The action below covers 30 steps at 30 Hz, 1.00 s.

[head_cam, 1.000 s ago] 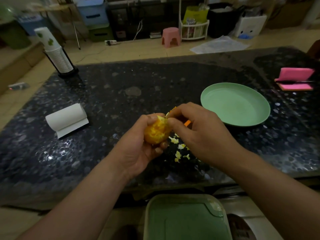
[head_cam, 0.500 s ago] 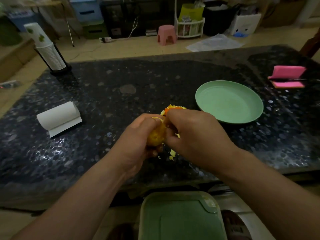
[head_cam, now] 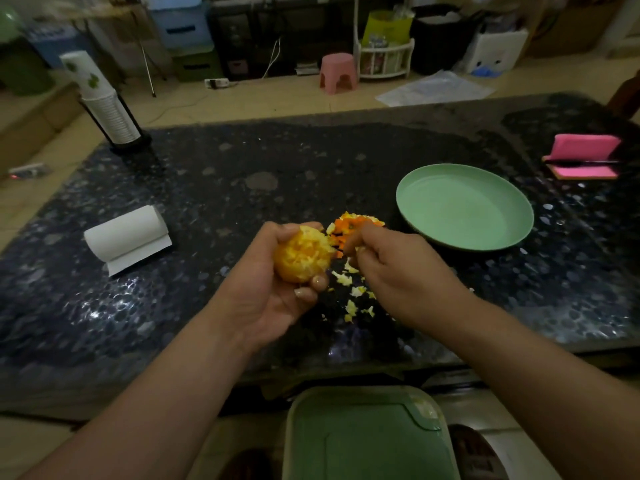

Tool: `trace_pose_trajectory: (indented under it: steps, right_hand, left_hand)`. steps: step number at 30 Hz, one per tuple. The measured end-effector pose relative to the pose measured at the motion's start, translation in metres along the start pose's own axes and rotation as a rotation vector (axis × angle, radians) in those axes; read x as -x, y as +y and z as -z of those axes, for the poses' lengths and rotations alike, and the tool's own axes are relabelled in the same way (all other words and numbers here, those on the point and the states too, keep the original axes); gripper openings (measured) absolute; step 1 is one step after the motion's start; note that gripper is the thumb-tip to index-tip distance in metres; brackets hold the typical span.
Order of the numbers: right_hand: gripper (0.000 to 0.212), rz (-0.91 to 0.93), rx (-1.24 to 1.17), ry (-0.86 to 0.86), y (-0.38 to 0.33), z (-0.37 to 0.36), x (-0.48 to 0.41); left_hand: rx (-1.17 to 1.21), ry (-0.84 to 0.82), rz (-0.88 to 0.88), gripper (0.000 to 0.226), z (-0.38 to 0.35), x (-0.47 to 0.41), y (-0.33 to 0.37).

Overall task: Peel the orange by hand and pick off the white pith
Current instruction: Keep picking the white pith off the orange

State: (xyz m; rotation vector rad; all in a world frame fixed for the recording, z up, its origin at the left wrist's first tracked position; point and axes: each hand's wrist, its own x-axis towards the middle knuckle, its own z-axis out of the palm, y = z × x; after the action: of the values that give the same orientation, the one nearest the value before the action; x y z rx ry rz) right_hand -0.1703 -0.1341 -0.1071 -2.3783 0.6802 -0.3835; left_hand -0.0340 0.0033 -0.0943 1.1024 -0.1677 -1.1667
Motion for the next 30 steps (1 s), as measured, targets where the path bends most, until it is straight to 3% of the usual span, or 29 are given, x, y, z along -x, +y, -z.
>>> trace_pose_trajectory:
  steps: [3,5,8,12,24,30]
  right_hand:
    - [0.032,0.014,0.081,0.03,-0.002,-0.004,-0.004]
    - [0.011,0.077,0.035,0.111,-0.006,-0.002,-0.005]
    - [0.015,0.154,-0.024,0.156,-0.015,0.002,-0.001]
    - [0.008,0.217,-0.002,0.173,-0.023,0.001,0.005]
    - [0.011,0.072,-0.046,0.205,-0.025,-0.002,0.006]
    - [0.02,0.032,-0.188,0.17,-0.025,0.001,0.008]
  left_hand:
    - [0.041,0.0,0.015,0.048,0.004,-0.001,0.001]
    - [0.028,0.0,0.012,0.047,0.006,-0.001,0.002]
    - [-0.004,-0.003,-0.008,0.051,0.006,-0.001,0.003]
    - [-0.046,-0.024,-0.051,0.041,0.003,0.0,0.002]
    - [-0.321,0.056,-0.313,0.023,-0.005,0.003,-0.009]
    - [-0.353,0.014,-0.333,0.036,-0.006,0.006,-0.008]
